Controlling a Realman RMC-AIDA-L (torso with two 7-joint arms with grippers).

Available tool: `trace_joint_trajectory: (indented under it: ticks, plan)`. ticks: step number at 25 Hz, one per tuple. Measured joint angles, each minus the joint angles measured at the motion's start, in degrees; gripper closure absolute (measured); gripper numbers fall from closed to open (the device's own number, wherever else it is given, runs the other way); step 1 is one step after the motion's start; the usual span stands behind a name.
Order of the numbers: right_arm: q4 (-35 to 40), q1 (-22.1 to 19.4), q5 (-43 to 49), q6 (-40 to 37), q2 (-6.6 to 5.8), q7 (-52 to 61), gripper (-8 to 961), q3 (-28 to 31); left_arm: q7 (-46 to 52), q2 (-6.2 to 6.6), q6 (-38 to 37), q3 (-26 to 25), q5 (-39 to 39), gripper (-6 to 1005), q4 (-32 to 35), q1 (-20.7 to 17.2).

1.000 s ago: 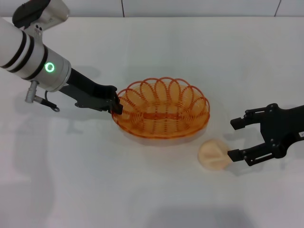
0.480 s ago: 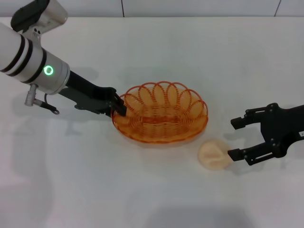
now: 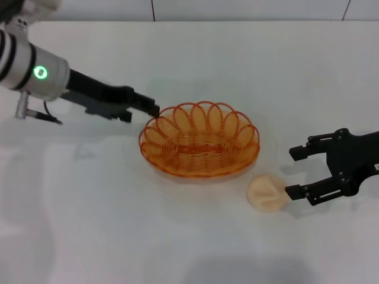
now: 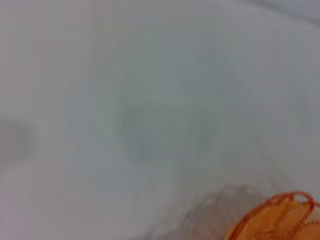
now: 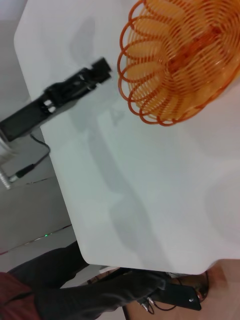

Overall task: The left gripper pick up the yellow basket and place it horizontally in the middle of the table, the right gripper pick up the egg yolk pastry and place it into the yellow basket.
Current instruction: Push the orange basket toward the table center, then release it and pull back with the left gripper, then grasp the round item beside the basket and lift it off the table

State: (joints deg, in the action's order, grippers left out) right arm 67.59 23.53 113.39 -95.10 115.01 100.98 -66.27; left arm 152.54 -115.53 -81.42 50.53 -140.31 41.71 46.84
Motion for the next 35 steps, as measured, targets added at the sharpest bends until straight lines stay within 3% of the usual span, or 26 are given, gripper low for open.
trace_joint_trajectory:
  ticks: [5, 10, 17, 22, 29, 35]
  plan:
    - [-0.04, -0.13, -0.16, 0.0, 0.03, 0.13, 124, 0.0, -7.79, 0.15, 2.56, -0.08, 6.19, 269, 6.59, -4.07]
    - [-0.53, 0.09, 0.09, 0.44, 0.2, 0.23, 124, -0.36, -21.4, 0.26, 4.84, -3.06, 16.97, 157, 7.48, -7.65]
    - [-0.7, 0.38, 0.26, 3.86, 0.28, 0.27, 124, -2.86, -38.95, 0.31, 2.78, -6.04, 27.85, 123, 7.48, -11.48]
    - [-0.71, 0.38, 0.4, 7.3, 0.3, 0.28, 124, -6.23, -47.22, 0.32, -0.18, -5.77, 28.23, 126, 7.67, -12.52]
    - [-0.71, 0.46, 0.45, 8.92, 0.39, 1.16, 136, -7.85, -59.64, 1.15, -13.11, -5.33, 26.67, 129, 8.7, -12.53]
    - [-0.78, 0.72, 1.01, 10.19, 0.39, 2.54, 149, -10.14, -60.68, 1.36, -18.16, -4.74, 24.25, 130, 10.4, -12.5]
